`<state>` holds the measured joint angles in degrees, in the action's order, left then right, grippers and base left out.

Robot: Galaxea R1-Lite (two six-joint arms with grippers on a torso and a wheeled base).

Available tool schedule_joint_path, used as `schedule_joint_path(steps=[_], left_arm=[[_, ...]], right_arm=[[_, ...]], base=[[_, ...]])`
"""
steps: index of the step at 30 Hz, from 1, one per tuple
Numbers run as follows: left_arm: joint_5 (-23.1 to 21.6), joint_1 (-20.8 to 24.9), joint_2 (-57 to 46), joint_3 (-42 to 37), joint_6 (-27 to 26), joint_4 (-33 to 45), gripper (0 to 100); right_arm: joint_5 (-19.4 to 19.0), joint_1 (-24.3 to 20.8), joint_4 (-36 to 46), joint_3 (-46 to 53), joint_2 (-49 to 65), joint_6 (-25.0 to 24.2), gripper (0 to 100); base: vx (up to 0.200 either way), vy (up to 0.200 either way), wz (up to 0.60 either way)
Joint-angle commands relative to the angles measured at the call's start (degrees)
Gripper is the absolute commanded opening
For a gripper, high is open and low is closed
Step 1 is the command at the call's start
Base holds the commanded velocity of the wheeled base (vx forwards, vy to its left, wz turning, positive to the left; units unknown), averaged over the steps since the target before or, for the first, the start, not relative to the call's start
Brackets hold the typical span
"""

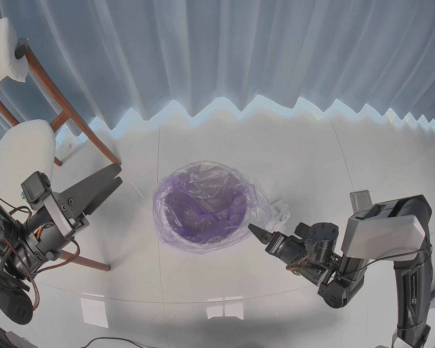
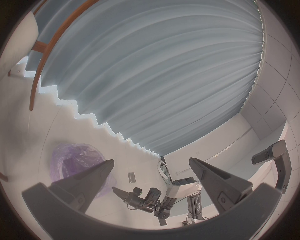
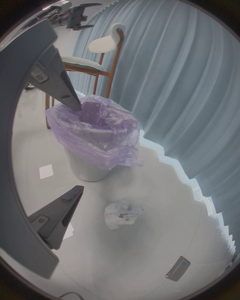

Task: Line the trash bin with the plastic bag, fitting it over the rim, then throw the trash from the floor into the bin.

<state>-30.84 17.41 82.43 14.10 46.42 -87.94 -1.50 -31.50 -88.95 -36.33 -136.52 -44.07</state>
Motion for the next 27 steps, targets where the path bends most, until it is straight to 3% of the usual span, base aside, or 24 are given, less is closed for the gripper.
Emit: schedule_joint_path(steps=[1,19,24,27], left_arm=[[-0.01,0.08,0.18,-0.22,-0.1,-0.04,100],[0.08,-0.01,1.59,-0.48,-0.28,-0.12,100],[0.08,-0.01,1.85,-0.57,-0.28,-0.21,100],[-0.01,-0.01,1.85,-0.83,-0.28,-0.21,100]], right_arm=[[-0.17,1.09,-1.05,-2.52,-1.29,-0.32,100],[-0.35,6.28,-0.61,-15.09,-15.35,0.56,100],[-0.35,6.19,-0.08,-17.37,-17.55,4.43,100],[-0.17,6.28,4.67,-19.75,-17.55,6.72,100]], base=[[0.0,0.0,0.0],[0.0,0.0,0.0],[0.0,0.0,0.0],[0.0,0.0,0.0]])
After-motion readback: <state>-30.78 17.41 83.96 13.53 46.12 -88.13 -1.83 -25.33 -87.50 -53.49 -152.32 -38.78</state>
